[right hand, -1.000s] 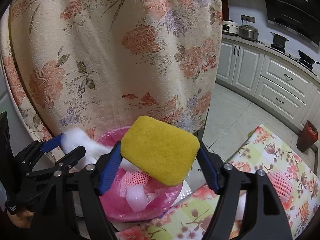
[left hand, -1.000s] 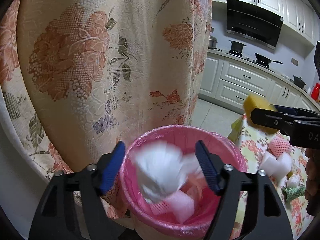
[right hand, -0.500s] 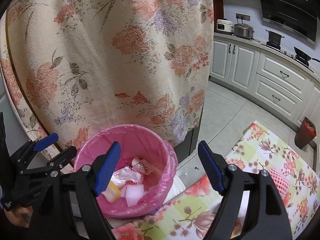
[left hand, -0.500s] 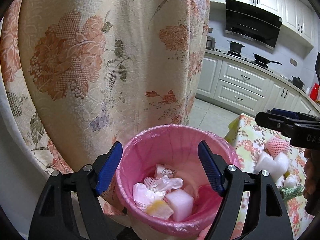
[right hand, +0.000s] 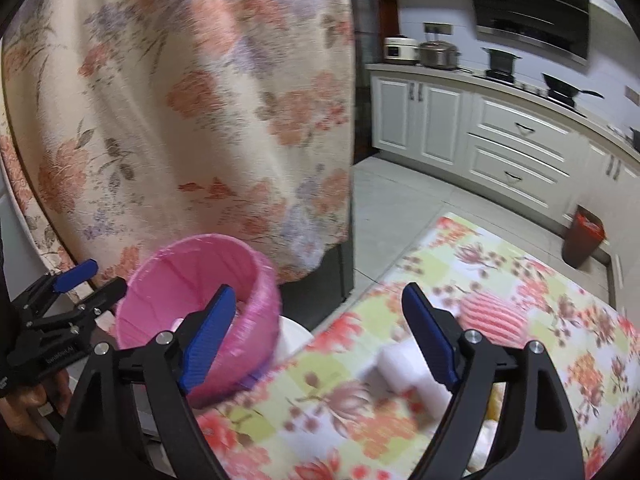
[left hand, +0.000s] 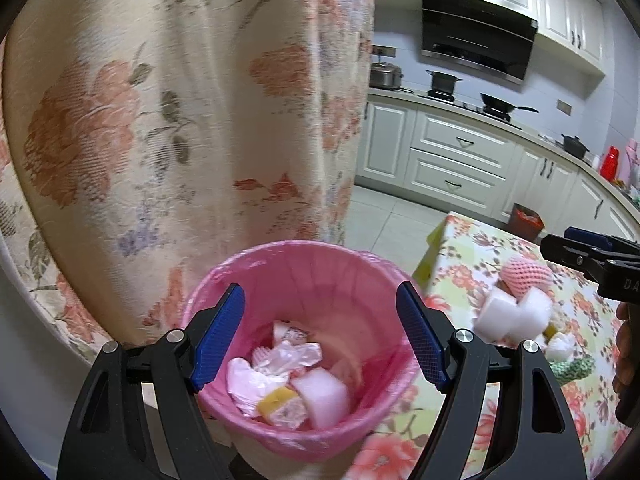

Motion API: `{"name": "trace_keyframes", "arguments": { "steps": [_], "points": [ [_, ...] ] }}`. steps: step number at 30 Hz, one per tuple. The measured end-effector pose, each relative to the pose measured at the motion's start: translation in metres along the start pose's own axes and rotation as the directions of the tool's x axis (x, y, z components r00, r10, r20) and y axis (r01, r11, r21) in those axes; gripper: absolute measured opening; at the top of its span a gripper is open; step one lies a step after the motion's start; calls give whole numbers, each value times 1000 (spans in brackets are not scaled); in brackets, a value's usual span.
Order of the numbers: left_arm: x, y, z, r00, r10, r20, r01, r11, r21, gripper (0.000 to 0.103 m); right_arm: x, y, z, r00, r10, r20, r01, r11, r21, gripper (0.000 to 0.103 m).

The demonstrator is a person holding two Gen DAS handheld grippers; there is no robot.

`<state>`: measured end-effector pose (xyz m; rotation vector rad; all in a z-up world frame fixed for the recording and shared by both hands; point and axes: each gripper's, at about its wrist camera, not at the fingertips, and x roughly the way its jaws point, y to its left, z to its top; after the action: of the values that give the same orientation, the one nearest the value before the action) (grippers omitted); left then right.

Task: Collect trash
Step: 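Move both tools back over the table toward the remaining trash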

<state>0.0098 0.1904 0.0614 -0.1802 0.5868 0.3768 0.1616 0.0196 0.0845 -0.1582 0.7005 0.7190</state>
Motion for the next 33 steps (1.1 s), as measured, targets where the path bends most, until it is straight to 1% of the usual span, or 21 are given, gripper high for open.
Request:
{"name": "trace_keyframes", "arguments": {
  "steps": [9, 19, 25, 33],
  "points": [
    [-1, -38, -3, 999, -51, -7, 51, 998, 41, 73, -31, -64, -27, 996, -91, -2, 91, 993, 76, 83],
    [1, -76, -5, 995, -97, -23, 99, 992, 84, 73, -58, -115, -55, 987, -160, -7, 159, 976, 150, 83],
    [4, -94, -7, 992, -120, -35, 123, 987, 104, 73, -67, -138, -72, 982, -187, -20, 188, 964, 187, 83],
    [8, -115, -9, 988, -149, -52, 154, 979, 131, 73, -70, -157, -88, 978, -204, -40, 208, 952, 224, 83]
  ]
}}
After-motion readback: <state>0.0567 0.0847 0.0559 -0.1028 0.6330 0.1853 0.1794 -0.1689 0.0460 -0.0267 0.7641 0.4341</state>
